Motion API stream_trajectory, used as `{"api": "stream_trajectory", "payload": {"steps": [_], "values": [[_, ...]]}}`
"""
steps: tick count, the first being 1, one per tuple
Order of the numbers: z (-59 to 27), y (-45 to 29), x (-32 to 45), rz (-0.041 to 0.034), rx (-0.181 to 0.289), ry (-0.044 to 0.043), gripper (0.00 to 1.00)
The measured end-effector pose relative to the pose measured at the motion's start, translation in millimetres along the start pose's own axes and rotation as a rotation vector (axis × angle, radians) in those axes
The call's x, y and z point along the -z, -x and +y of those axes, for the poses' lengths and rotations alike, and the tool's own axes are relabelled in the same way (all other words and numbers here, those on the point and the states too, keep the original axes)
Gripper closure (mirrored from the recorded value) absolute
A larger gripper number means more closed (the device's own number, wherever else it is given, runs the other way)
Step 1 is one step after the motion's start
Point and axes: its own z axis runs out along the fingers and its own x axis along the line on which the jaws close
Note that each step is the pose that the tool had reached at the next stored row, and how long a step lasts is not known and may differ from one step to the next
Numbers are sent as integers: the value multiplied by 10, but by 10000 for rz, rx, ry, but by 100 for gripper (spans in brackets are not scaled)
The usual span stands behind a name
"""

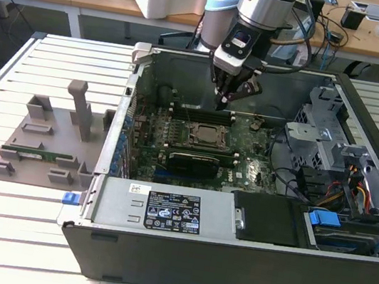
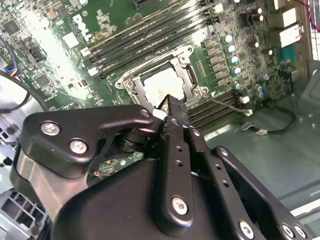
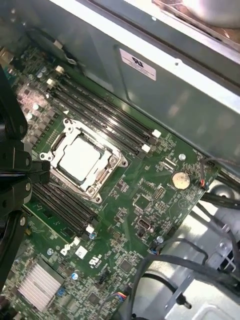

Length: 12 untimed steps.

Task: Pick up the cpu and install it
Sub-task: 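Install the first cpu locking lever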

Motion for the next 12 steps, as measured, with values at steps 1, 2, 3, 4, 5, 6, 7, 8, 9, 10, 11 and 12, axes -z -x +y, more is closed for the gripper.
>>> {"api": "stream_trajectory", "payload": {"steps": [1, 2, 3, 4, 5, 6, 7, 8, 9, 10, 11, 12], "values": [[0, 0, 0, -12, 89, -5, 89], [0, 0, 0, -44, 307, -17, 89], [1, 0, 0, -65, 457, -25, 89], [1, 1, 0, -76, 538, -30, 89], [1, 1, 0, -90, 632, -35, 89], [1, 1, 0, -101, 713, -39, 89], [1, 1, 0, -115, 811, -45, 89], [1, 1, 0, -127, 894, -49, 89], [1, 1, 0, -142, 994, -55, 89], [1, 1, 0, -159, 1118, -62, 89], [1, 1, 0, -174, 1223, -68, 89], [1, 1, 0, -184, 1294, -72, 89]]}}
